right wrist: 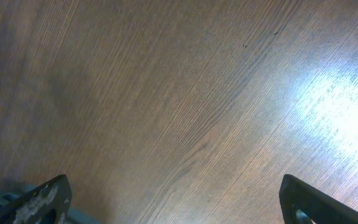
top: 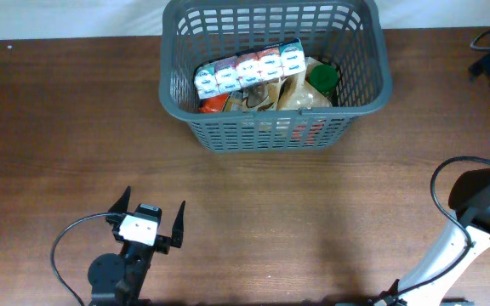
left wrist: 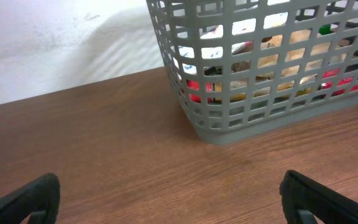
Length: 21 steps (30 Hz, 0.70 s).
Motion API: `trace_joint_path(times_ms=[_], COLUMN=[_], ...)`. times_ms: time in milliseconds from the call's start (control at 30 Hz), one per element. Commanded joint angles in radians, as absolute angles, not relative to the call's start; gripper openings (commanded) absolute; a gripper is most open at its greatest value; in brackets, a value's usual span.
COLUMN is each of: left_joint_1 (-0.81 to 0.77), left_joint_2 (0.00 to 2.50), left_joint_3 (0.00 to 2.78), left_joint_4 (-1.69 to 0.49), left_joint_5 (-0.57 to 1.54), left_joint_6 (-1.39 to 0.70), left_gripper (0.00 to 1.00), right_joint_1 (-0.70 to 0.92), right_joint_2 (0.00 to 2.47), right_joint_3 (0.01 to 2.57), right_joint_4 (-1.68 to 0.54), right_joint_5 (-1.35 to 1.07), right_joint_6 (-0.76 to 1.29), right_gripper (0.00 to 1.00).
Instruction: Pack container
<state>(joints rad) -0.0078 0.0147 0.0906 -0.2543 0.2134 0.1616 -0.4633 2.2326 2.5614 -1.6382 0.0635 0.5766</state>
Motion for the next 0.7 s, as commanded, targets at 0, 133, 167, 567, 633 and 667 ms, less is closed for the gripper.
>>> trace_joint_path(times_ms=[0,133,167,567,633,667], left_joint_1=[0.015,0.042,0.044,0.044,0.044,0.044], left_joint_2=[0.005,0.005,0.005,0.005,0.005,0.005], left_joint_3=[0.080,0.080,0.080,0.080,0.080,0.080], left_joint_4=[-0.247,-0.247,-0.248,-0.247,-0.247,-0.247], left_joint_5=[0.229,0.228,0.228,0.229,0.229,0.229], left_joint_6=[0.189,0.189,0.189,0.189,0.189,0.189], left_gripper=[0.99,0.99,0.99,0.99,0.99,0.99], right_joint_1=[-0.465,-0.465,-0.465,-0.465,-0.465,-0.465], right_joint_2=[2.217,2.217,2.217,2.217,2.217,2.217], right_joint_3=[2.557,2.557,2.557,2.557,2.557,2.557], right_joint_4=[-1.637,-1.638,-1.638,-1.638,-1.637,-1.638], right_joint_5=[0.076,0.076,0.076,0.076,0.076,0.076], right_joint_6=[0.585,0.585,0.585,0.585,0.585,0.585], right_gripper=[0.99,0.99,0.99,0.99,0.99,0.99])
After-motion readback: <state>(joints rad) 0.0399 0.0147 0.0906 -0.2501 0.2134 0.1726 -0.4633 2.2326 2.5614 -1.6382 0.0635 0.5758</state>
